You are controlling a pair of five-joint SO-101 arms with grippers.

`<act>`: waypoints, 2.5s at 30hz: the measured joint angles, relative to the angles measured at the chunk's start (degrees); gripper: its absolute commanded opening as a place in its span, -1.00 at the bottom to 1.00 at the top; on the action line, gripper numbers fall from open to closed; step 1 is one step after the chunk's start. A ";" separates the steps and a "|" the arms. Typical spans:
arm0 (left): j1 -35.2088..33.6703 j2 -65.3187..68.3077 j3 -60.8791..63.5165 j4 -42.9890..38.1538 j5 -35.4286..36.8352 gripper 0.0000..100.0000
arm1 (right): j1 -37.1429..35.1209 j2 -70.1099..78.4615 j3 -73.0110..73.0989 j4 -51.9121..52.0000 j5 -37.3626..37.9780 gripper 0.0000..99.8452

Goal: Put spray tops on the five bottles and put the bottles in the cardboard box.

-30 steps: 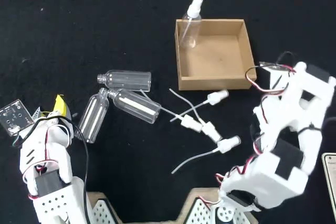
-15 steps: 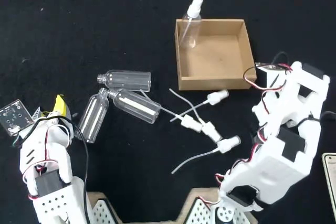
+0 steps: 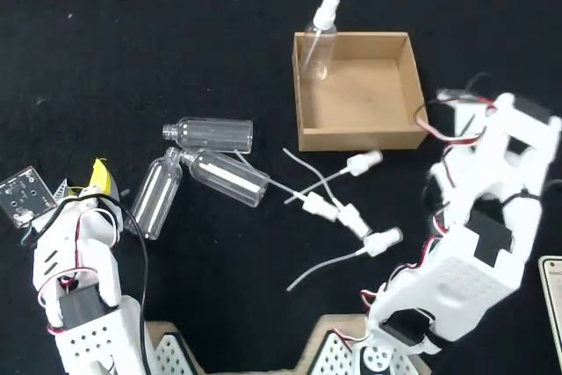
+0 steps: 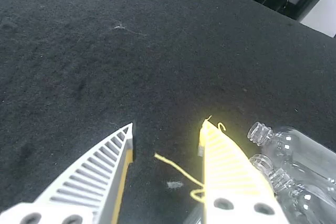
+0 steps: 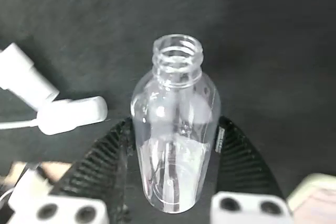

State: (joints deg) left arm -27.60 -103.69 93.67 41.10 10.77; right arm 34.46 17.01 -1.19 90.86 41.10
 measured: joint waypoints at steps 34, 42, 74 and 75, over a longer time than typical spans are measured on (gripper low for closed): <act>0.00 0.00 0.00 0.00 0.00 -0.60 | 6.59 23.12 -20.84 8.09 0.00 -0.35; 0.00 0.00 0.00 0.00 -0.09 -0.60 | 6.59 23.56 -20.92 8.09 0.00 -0.75; 0.00 0.00 0.00 0.00 -0.35 -0.60 | -0.53 -47.65 33.93 -28.48 -13.89 -0.78; 0.00 0.00 0.00 0.26 -0.35 -0.60 | -0.88 -50.20 34.55 -28.48 -14.77 -0.78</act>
State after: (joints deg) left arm -27.60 -103.69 93.67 41.36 10.42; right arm 33.58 -33.19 33.36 62.37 26.33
